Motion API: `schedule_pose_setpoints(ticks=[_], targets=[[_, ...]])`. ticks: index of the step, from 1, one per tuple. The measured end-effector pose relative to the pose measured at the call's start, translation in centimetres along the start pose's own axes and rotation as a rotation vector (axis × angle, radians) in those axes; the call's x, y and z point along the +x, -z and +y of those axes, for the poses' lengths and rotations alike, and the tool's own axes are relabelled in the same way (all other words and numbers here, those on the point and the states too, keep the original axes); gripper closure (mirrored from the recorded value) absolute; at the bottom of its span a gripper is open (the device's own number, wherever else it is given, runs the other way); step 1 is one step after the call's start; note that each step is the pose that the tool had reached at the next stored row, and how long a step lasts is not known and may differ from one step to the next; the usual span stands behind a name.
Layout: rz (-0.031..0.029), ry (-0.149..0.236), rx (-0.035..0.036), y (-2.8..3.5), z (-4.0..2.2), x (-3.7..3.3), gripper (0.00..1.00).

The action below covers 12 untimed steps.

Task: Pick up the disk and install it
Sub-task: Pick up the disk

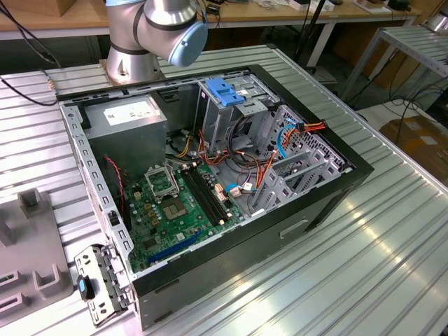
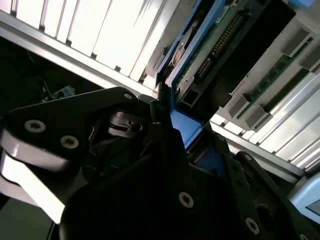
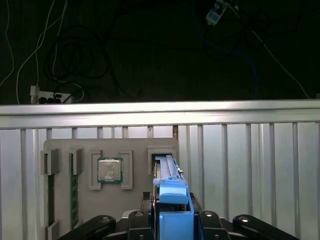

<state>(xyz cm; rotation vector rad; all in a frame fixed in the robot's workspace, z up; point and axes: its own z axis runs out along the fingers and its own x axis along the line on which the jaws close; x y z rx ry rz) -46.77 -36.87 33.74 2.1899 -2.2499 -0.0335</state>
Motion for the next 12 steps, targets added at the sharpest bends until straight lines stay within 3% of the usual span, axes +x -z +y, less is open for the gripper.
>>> schedule_pose_setpoints(ticks=[6, 12], targets=[[0.0013, 0.0, 0.0, 0.75, 0.01, 0.0, 0.63], [0.0071, 0.0, 0.0002, 1.49, 0.02, -0.02, 0.63]])
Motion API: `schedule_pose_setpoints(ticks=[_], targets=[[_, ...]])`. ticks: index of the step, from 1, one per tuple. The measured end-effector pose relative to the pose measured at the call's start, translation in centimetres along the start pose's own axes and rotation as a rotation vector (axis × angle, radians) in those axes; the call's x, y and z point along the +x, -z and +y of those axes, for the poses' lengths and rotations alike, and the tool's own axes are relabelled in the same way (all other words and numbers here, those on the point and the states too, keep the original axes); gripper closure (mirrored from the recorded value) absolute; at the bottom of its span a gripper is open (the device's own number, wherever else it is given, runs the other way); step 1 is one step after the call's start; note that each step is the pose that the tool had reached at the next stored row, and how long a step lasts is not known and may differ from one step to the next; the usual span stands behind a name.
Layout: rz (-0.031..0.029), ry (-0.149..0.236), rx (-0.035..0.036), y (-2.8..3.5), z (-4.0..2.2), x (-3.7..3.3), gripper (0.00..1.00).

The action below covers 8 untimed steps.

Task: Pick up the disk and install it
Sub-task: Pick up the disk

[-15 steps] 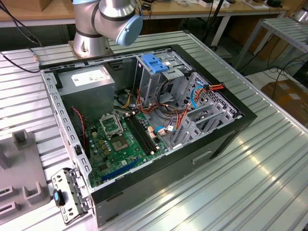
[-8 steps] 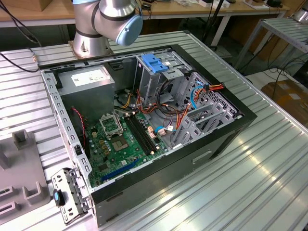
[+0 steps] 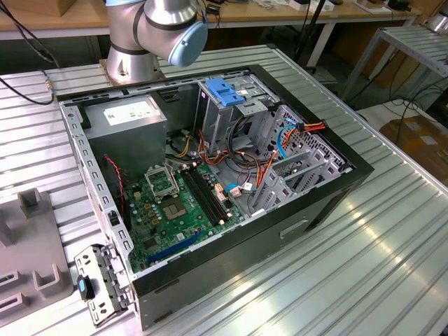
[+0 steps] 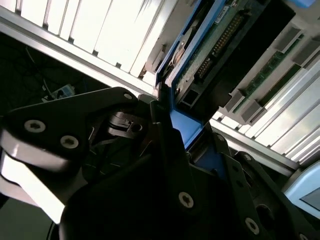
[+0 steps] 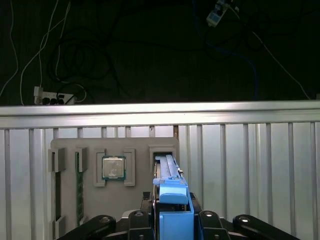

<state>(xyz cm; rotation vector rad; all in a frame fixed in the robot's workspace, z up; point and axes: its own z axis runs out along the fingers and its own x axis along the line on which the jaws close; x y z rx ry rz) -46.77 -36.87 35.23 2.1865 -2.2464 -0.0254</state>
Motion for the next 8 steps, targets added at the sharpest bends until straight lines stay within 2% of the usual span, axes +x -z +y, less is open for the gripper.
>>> schedule_pose_setpoints(ticks=[8], targets=[[0.0034, 0.0, 0.0001, 1.32, 0.02, -0.01, 0.63]])
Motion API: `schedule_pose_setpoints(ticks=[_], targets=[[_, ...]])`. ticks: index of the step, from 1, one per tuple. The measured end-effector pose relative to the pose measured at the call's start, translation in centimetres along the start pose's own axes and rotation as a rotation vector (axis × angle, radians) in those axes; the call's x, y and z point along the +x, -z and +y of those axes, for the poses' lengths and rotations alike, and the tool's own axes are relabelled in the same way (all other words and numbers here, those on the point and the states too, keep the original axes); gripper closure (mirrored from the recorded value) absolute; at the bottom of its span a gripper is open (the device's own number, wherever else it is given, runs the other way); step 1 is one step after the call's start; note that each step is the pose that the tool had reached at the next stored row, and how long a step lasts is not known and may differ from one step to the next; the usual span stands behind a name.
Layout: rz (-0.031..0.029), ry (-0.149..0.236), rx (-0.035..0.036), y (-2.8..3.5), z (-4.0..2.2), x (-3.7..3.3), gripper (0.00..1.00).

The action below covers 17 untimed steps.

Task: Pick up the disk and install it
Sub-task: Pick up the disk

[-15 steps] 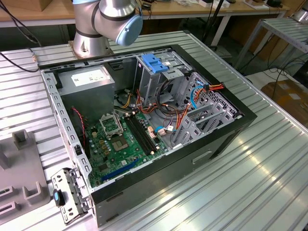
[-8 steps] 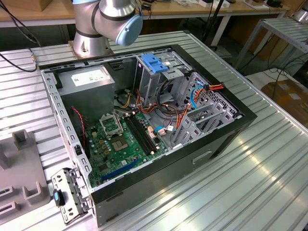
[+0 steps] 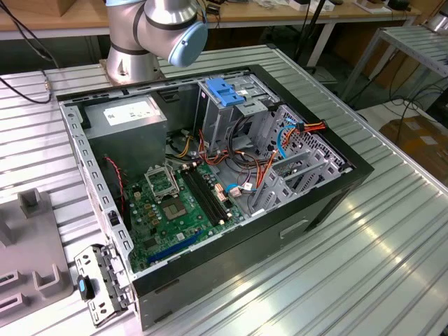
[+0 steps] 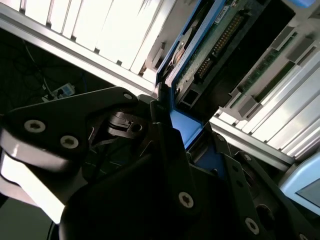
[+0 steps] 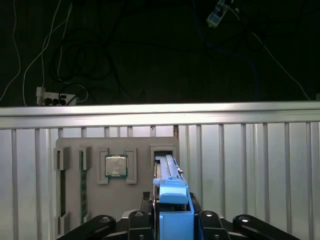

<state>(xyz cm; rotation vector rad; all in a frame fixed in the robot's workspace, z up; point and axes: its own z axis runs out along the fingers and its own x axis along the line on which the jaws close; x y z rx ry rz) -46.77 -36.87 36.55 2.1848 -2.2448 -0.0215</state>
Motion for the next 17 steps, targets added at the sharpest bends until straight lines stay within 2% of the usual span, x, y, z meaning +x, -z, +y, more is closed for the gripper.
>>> schedule_pose_setpoints(ticks=[5, 12, 15, 17], targets=[[0.0, 0.0, 0.0, 1.02, 0.02, 0.0, 0.63], [0.0001, 0.001, -0.0002, 1.19, 0.02, -0.01, 0.63], [-0.0002, 0.001, -0.0001, 2.04, 0.03, -0.01, 0.63], [-0.0002, 0.001, 0.0001, 2.39, 0.04, -0.01, 0.63]])
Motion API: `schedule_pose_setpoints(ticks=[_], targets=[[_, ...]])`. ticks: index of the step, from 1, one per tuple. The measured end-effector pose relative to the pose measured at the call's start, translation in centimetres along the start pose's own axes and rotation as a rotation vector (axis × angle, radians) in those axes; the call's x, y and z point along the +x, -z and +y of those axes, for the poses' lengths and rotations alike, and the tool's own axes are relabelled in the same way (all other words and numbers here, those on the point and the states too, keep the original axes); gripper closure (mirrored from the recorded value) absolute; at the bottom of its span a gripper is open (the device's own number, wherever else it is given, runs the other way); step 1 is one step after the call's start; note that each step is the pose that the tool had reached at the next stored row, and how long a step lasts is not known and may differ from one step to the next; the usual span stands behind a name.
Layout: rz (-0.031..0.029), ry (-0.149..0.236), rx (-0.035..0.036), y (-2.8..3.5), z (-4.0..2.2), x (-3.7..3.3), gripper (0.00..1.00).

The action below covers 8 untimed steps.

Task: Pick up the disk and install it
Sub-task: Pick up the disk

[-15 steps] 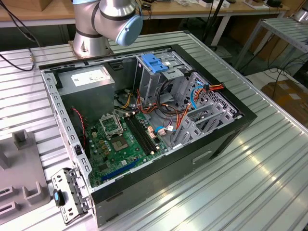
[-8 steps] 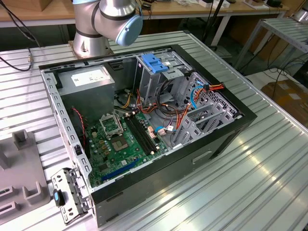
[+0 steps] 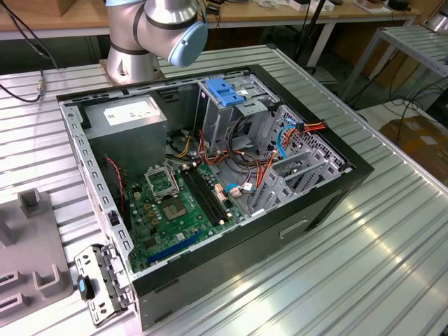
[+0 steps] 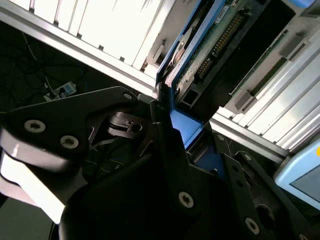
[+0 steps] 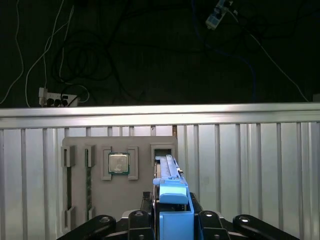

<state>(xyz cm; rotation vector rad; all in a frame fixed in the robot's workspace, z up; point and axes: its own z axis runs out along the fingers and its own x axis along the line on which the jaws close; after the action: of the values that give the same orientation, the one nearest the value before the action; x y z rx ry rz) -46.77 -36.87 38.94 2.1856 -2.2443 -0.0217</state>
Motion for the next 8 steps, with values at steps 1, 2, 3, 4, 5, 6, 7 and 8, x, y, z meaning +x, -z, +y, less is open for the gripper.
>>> schedule_pose_setpoints(ticks=[1, 2, 3, 4, 5, 6, 7, 8], targets=[[0.0, 0.0, -0.0001, 0.16, 0.0, 0.0, 0.63], [0.0, 0.0, -0.0001, 0.44, 0.01, 0.0, 0.63], [0.0, 0.0, -0.0002, 0.64, 0.01, 0.0, 0.63], [0.0, 0.0, -0.0001, 0.79, 0.01, 0.0, 0.63], [0.0, 0.0, 0.0, 1.01, 0.02, 0.0, 0.63], [0.0, 0.0, 0.0, 1.16, 0.02, -0.01, 0.63], [0.0, 0.0, -0.0001, 1.38, 0.02, -0.01, 0.63], [0.0, 0.0, -0.0001, 1.51, 0.02, -0.01, 0.63]])
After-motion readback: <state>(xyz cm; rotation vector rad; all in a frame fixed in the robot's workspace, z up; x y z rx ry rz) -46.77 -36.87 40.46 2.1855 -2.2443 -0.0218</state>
